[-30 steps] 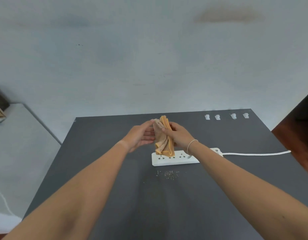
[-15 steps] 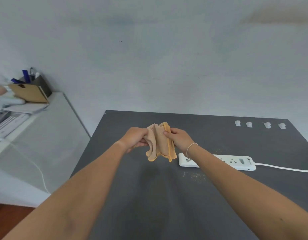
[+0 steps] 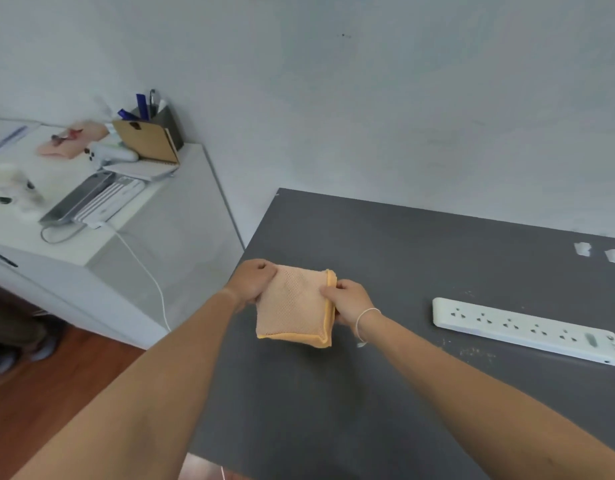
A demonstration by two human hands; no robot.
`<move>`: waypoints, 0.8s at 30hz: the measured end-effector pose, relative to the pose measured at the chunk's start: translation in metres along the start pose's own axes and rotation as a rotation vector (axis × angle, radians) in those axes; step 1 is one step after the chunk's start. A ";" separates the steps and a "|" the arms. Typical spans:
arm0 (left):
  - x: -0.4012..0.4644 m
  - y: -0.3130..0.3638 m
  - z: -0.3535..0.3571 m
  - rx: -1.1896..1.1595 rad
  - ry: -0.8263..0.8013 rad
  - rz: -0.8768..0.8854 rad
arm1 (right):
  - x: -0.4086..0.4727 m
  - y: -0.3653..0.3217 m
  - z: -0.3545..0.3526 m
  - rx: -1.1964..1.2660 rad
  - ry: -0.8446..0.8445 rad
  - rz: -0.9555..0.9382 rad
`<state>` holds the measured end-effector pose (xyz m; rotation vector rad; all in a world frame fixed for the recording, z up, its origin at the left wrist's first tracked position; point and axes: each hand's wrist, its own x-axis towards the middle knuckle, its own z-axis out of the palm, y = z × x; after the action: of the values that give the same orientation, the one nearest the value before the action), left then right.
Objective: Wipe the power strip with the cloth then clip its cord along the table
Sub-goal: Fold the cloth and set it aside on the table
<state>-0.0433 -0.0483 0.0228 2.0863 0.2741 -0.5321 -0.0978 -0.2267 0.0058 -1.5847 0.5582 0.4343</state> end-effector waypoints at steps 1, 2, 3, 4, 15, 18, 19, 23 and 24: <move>0.002 -0.007 -0.002 0.032 0.001 -0.013 | 0.000 0.005 0.007 -0.020 -0.011 0.030; 0.004 -0.015 -0.003 0.062 0.003 -0.023 | 0.001 0.011 0.014 -0.064 -0.009 0.055; 0.005 -0.021 -0.005 0.088 0.008 -0.029 | 0.001 0.015 0.018 -0.131 0.009 0.064; 0.006 -0.025 -0.005 0.107 0.012 -0.027 | 0.002 0.019 0.019 -0.212 0.044 0.057; 0.026 -0.008 0.017 0.261 0.010 0.150 | 0.015 0.016 -0.028 -0.498 0.296 -0.094; 0.030 0.011 0.030 0.294 -0.015 0.231 | 0.012 0.011 -0.049 -0.539 0.321 -0.113; 0.031 0.020 0.036 0.303 -0.025 0.260 | 0.011 0.009 -0.058 -0.558 0.334 -0.123; 0.035 0.055 0.065 0.333 -0.097 0.361 | 0.000 0.003 -0.099 -0.597 0.416 -0.143; 0.035 0.063 0.074 0.345 -0.122 0.381 | -0.004 0.002 -0.111 -0.597 0.437 -0.141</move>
<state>-0.0072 -0.1454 0.0187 2.3487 -0.3031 -0.4953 -0.1080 -0.3365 0.0171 -2.3058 0.6771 0.1438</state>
